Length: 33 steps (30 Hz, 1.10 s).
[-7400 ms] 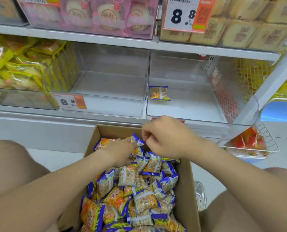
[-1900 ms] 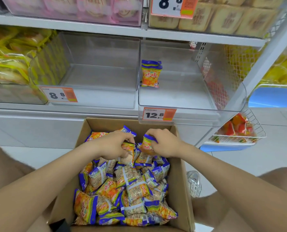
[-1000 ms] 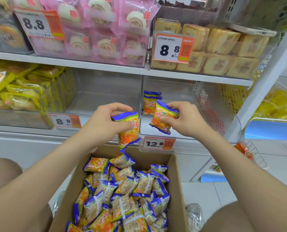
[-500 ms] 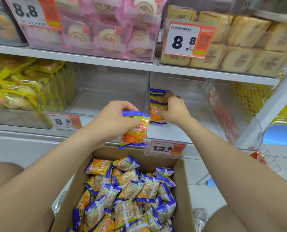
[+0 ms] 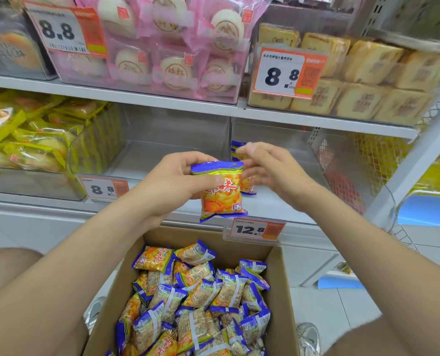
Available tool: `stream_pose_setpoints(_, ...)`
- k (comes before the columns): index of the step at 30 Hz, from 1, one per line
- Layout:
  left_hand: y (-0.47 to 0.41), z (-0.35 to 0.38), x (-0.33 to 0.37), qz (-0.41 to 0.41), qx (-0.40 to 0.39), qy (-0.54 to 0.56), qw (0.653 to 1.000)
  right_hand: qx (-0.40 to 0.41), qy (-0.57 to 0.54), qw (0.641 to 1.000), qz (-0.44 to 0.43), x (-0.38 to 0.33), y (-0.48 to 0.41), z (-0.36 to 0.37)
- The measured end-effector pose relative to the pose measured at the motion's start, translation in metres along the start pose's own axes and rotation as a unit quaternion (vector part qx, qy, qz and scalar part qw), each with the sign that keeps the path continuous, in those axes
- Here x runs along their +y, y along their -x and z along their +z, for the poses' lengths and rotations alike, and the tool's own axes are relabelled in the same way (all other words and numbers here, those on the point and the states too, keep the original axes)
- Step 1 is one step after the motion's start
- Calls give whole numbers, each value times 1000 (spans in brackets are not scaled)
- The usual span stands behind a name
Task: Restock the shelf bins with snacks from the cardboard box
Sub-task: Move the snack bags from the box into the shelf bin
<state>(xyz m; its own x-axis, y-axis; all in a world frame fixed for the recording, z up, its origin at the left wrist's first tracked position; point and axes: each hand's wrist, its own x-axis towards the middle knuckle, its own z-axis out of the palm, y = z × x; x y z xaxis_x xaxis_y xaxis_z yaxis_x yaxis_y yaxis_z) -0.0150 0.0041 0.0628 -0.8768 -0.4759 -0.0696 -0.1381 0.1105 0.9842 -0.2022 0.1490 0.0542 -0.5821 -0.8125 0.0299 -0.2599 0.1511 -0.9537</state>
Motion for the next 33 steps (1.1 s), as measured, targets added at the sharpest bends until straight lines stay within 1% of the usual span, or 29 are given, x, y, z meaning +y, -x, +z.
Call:
stream_pose_setpoints(1, 0, 1, 0, 8, -5, 9, 1000, -53, -20, 998, -3, -4, 12, 2)
stream_pose_setpoints(2, 1, 3, 1, 20, -9, 18, 1000, -83, -7, 996, -13, -5, 21, 3)
stream_pose_setpoints(4, 0, 8, 2, 43, -11, 38, 998, -102, 22, 994, -24, -3, 30, 0)
stream_pose_setpoints(6, 0, 14, 1, 59, 13, 35, 998, -80, -8, 997, -17, -2, 27, -13)
stream_pose_setpoints(7, -2, 15, -2, 74, 35, -2, 997, -58, -28, 998, -8, -3, 24, -22)
stream_pose_setpoints(9, -6, 14, -10, 116, 66, -123, 983, 23, -43, 999, 14, -2, 17, -37)
stream_pose_setpoints(10, -7, 14, -15, 129, 73, -181, 972, 67, -13, 997, 30, 3, 12, -42)
stream_pose_setpoints(11, -8, 15, -19, 136, 80, -229, 961, 96, 43, 993, 50, 12, 7, -46)
stream_pose_setpoints(12, -8, 16, -23, 137, 84, -265, 951, 105, 113, 985, 72, 21, 2, -47)
stream_pose_setpoints(13, -9, 17, -27, 137, 83, -291, 943, 94, 170, 977, 93, 30, -2, -46)
stream_pose_setpoints(16, -12, 23, -33, 122, 59, -341, 930, 26, 263, 956, 127, 51, -16, -32)
stream_pose_setpoints(18, -14, 26, -35, 109, 46, -359, 926, 27, 339, 934, 112, 56, -23, -19)
stream_pose_setpoints(19, -15, 27, -36, 103, 42, -362, 925, 39, 356, 928, 107, 58, -26, -12)
stream_pose_setpoints(24, -16, 31, -39, 104, 25, -377, 920, 98, 323, 937, 93, 68, -41, 2)
stream_pose_setpoints(27, -16, 32, -38, 109, 29, -376, 920, 98, 309, 943, 80, 66, -43, 1)
stream_pose_setpoints(30, -16, 32, -39, 114, 27, -374, 920, 90, 319, 937, 112, 68, -42, -6)
stream_pose_setpoints(33, -15, 32, -40, 114, 28, -370, 922, 106, 303, 934, 159, 67, -40, -10)
